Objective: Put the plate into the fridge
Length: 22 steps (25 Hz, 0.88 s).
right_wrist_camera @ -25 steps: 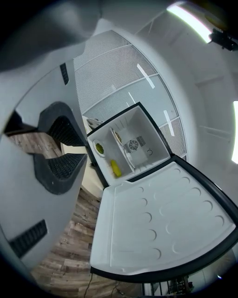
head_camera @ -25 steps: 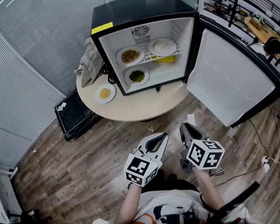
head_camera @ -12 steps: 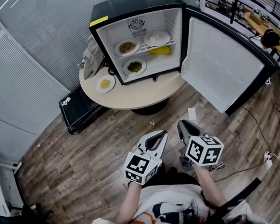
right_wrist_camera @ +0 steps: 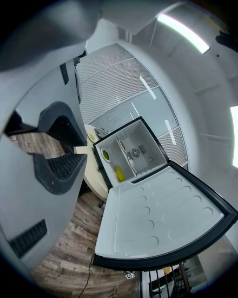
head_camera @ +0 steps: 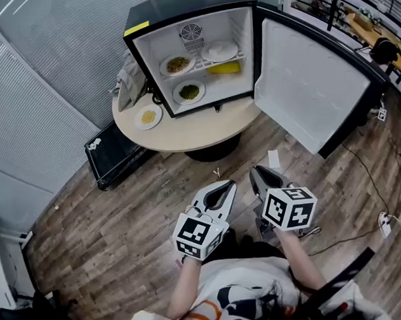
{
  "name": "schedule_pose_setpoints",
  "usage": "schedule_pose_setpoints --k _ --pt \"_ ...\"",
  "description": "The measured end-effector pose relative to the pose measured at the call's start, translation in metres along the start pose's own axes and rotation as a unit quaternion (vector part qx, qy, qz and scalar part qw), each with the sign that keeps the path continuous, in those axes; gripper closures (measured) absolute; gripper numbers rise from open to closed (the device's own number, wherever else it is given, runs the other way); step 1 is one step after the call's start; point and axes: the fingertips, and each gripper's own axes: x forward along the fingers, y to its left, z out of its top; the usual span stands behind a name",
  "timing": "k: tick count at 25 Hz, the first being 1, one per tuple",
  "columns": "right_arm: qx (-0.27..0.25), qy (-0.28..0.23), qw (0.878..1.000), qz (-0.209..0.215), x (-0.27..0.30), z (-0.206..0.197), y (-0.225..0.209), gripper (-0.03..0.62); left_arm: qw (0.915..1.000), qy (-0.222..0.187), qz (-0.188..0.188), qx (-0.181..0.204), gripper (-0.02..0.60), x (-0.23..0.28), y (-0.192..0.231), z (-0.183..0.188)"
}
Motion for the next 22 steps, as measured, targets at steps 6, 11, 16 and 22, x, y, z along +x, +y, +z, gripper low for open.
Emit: schedule_pose_setpoints --k 6,11,16,22 --pt "-0.003 0.004 1.000 -0.001 -0.0022 -0.0011 -0.0051 0.534 1.0000 0.003 -0.002 0.002 0.568 0.0035 -0.0050 -0.0013" --pt "-0.001 0.005 1.000 -0.001 -0.0008 0.0003 -0.0067 0.534 1.0000 0.003 -0.002 0.002 0.568 0.0053 -0.0040 0.0010" --pt "-0.001 0.003 1.000 -0.001 0.0007 0.0038 -0.0072 0.534 1.0000 0.005 -0.003 0.006 0.568 0.0075 -0.0033 0.0025" --pt "-0.008 -0.003 1.000 0.005 0.0013 0.0083 -0.0023 0.534 0.9999 0.005 -0.001 0.009 0.568 0.0071 -0.0020 0.0035"
